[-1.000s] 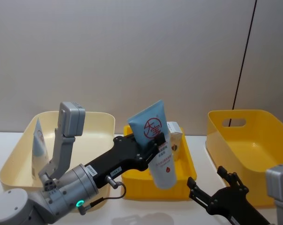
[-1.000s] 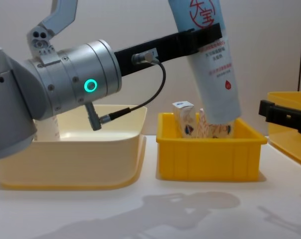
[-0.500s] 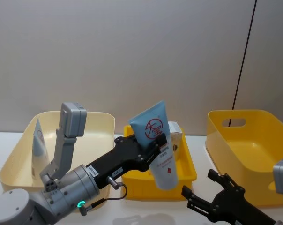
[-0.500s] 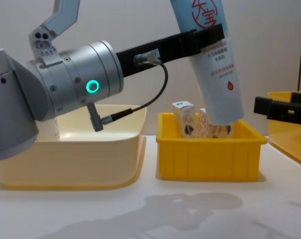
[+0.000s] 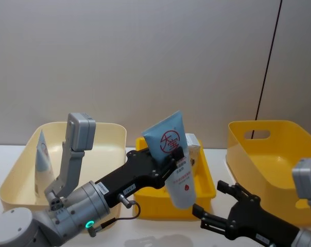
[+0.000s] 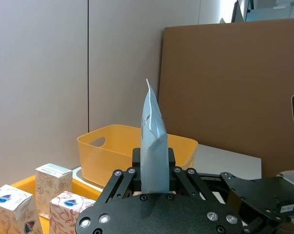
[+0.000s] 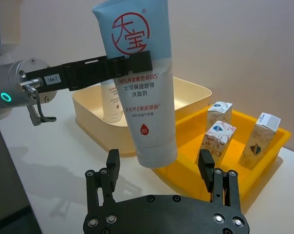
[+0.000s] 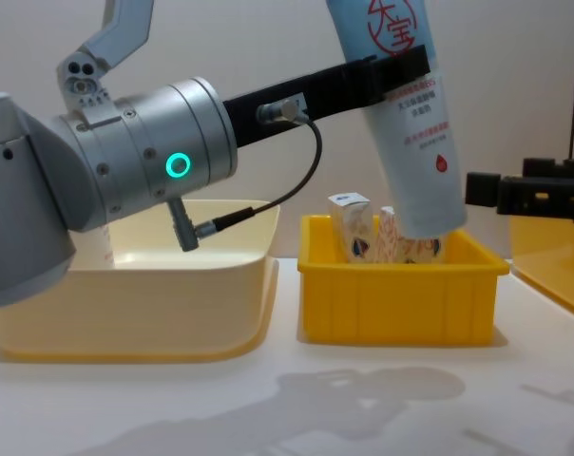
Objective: Bimanual collaborative sorting of washing and personal care products
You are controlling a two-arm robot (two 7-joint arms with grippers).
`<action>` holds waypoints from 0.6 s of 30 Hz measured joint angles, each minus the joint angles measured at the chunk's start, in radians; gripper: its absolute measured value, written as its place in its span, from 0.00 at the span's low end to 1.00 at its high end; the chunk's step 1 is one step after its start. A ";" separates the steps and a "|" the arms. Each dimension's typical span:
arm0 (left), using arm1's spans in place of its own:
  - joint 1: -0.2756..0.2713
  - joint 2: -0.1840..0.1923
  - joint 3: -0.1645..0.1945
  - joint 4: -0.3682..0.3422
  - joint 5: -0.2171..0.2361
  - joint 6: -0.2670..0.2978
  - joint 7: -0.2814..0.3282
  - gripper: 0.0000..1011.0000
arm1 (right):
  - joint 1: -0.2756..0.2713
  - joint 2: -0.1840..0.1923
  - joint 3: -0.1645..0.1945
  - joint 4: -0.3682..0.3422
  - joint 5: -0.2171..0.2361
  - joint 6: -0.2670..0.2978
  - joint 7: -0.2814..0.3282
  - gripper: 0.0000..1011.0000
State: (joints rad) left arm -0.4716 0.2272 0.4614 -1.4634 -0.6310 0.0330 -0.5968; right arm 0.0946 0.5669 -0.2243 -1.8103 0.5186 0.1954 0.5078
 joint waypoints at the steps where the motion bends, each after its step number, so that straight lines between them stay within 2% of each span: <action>1: 0.000 0.000 0.000 0.000 0.000 0.000 0.000 0.25 | 0.006 0.000 -0.004 0.002 -0.002 0.000 0.001 0.99; 11: 0.000 0.000 0.000 0.000 0.000 0.000 0.000 0.25 | 0.085 -0.012 -0.062 0.042 -0.052 -0.009 0.005 0.99; 18: 0.000 0.000 0.000 0.000 0.000 0.000 0.000 0.25 | 0.148 -0.049 -0.120 0.088 -0.096 -0.021 -0.016 0.99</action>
State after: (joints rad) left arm -0.4717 0.2271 0.4614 -1.4635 -0.6309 0.0330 -0.5966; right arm 0.2427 0.5183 -0.3444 -1.7226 0.4222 0.1748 0.4915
